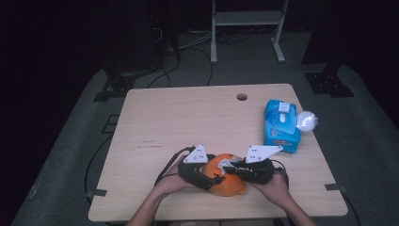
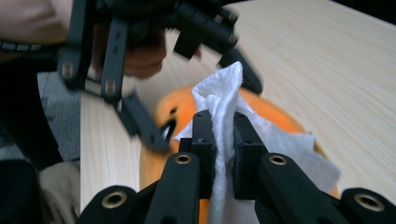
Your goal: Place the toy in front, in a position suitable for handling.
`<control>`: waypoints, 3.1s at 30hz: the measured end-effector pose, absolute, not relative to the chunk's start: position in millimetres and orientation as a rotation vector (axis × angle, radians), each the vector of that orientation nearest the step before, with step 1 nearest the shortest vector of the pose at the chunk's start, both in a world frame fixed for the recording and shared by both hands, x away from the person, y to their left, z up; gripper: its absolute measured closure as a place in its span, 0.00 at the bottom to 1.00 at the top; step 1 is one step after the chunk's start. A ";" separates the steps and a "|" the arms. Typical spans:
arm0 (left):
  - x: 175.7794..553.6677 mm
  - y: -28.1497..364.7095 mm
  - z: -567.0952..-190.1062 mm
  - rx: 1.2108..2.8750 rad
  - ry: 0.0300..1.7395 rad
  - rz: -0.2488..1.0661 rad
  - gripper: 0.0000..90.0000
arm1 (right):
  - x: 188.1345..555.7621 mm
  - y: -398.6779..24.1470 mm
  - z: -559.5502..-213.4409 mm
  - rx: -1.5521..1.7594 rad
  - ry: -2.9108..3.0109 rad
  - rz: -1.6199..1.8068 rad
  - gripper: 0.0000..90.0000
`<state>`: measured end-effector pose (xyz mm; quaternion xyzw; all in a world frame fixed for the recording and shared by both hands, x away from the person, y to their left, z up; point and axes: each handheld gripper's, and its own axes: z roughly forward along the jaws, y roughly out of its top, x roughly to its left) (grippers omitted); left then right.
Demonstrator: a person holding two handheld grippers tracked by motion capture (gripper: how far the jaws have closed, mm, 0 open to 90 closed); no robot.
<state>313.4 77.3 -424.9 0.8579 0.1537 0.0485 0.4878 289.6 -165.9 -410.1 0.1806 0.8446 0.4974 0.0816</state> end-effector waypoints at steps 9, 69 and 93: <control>315.2 80.8 -431.6 2.087 0.392 0.074 0.24 | 288.9 -171.5 -409.1 0.565 2.521 1.500 0.91; 310.7 80.1 -425.7 2.132 0.327 0.069 0.23 | 297.7 -185.4 -406.3 0.687 2.482 1.489 0.91; 317.6 85.1 -430.3 2.081 0.385 0.062 0.27 | 290.8 -184.7 -406.9 0.642 2.466 1.467 0.90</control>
